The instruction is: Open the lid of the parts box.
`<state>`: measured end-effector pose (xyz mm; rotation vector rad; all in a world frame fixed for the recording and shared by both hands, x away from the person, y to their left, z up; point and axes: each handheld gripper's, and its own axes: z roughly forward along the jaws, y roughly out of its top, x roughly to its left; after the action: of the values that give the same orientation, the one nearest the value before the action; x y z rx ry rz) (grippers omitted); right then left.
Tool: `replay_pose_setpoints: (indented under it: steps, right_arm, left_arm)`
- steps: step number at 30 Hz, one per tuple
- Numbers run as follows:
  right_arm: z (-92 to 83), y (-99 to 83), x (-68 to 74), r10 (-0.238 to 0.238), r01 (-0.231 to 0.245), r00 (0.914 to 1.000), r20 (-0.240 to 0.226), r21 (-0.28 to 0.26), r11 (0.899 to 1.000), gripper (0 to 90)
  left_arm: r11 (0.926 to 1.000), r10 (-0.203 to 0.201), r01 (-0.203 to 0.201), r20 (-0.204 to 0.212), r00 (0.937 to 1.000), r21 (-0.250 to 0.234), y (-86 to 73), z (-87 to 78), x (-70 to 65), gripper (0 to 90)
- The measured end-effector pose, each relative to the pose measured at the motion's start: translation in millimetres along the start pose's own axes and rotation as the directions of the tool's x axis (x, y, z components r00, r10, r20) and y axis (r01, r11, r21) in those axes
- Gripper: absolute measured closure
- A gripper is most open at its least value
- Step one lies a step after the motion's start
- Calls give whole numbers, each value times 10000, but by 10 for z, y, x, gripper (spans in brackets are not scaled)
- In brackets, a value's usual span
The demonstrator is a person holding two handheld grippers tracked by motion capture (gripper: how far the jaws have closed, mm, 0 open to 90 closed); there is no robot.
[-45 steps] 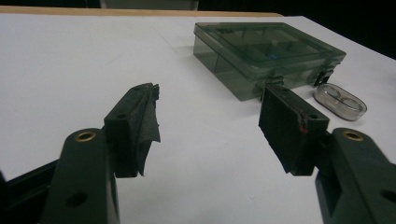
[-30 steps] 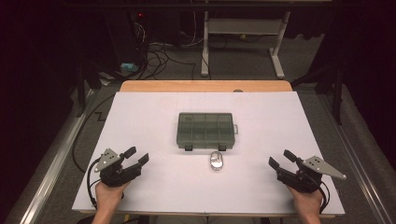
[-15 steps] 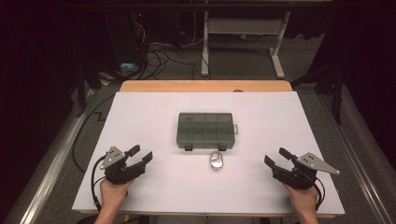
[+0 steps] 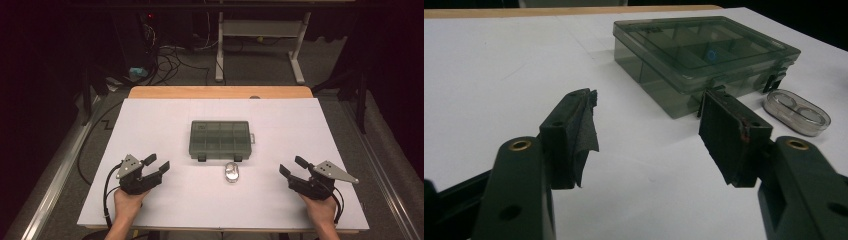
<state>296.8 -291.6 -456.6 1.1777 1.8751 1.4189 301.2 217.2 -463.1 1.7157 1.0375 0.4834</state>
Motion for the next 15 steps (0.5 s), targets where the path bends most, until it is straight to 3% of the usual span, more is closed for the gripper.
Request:
replay_pose_setpoints:
  steps: [15]
  right_arm:
    - [155, 38, 44, -65, 67, 9997, -242, 77, 9999, 308]
  left_arm:
    - [10000, 32, -33, 134, 9999, 48, 33, 124, -36, 393]
